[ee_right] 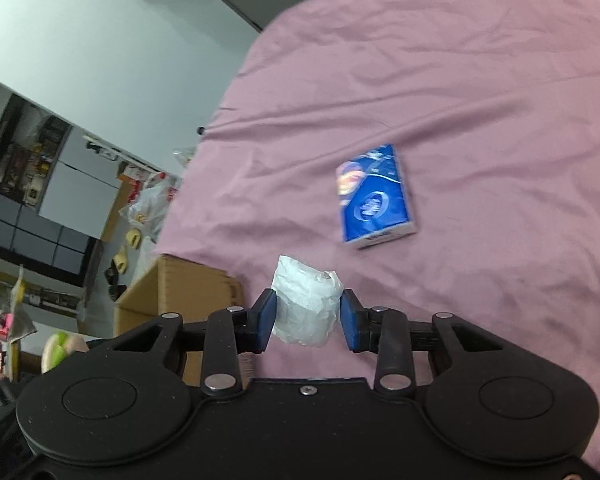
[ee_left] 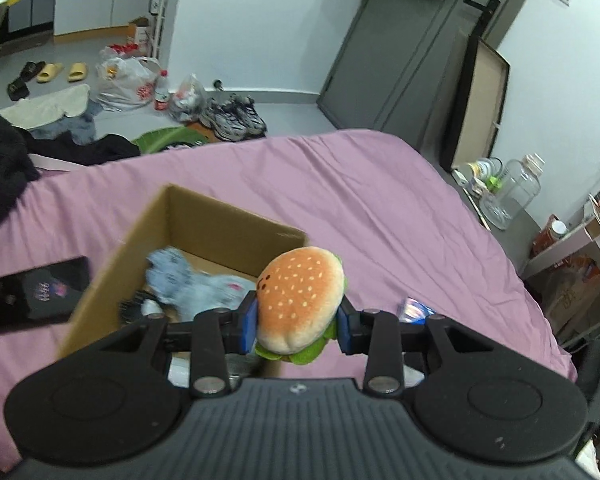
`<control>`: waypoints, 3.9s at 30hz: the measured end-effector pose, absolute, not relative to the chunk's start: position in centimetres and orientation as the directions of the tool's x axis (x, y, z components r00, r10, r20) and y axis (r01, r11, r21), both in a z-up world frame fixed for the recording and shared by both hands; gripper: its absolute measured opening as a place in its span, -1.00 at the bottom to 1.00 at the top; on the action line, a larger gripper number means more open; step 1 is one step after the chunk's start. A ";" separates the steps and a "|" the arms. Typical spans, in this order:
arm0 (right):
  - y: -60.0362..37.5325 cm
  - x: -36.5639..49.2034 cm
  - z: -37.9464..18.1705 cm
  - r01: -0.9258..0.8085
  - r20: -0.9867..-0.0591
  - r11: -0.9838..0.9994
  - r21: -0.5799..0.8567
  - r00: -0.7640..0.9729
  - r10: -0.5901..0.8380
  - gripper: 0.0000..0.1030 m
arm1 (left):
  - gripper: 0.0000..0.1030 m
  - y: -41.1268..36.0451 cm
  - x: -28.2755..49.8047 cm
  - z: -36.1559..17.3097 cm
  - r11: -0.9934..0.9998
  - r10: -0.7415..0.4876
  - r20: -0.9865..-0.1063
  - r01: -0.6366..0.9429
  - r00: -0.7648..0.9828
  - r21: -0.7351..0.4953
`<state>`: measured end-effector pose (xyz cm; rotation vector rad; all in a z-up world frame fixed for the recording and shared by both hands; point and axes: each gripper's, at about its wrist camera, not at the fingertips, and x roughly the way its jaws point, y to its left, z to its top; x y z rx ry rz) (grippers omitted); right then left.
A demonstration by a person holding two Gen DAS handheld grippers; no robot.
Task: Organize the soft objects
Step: 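Carry the burger plush into the box with the left tool while the right tool drops the tissue wad in, then move the right tool to the blue tissue pack and grasp it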
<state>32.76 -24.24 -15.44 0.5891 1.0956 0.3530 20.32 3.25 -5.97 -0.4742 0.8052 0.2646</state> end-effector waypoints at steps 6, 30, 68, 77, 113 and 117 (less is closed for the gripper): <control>-23.1 31.8 -13.3 -0.045 -0.702 0.797 0.602 0.447 0.555 -0.34 | -0.28 6.1 19.0 -5.4 0.856 0.080 -0.747 -0.430 0.660 -0.288; -16.1 29.7 -9.9 -0.252 -0.635 0.773 0.582 0.454 0.626 -0.34 | -0.20 12.3 17.0 -9.6 0.822 0.043 -0.824 -0.489 0.566 -0.293; -12.8 32.3 -7.8 -0.270 -0.670 0.827 0.494 0.488 0.560 0.16 | 0.18 12.5 18.8 -8.4 0.855 0.085 -0.782 -0.448 0.617 -0.261; -18.2 32.7 -7.0 -0.187 -0.683 0.836 0.516 0.499 0.533 0.20 | 0.22 8.4 20.4 -6.7 0.884 0.089 -0.771 -0.406 0.631 -0.230; -31.2 37.7 -15.2 0.164 -0.694 0.726 0.668 0.490 0.528 -0.17 | 0.15 -6.1 30.7 -11.2 0.909 -0.016 -0.788 -0.319 0.616 -0.268; -31.4 38.5 -16.8 0.214 -0.701 0.702 0.680 0.471 0.536 -0.35 | 0.02 -6.6 31.7 -12.7 0.902 -0.043 -0.800 -0.322 0.599 -0.289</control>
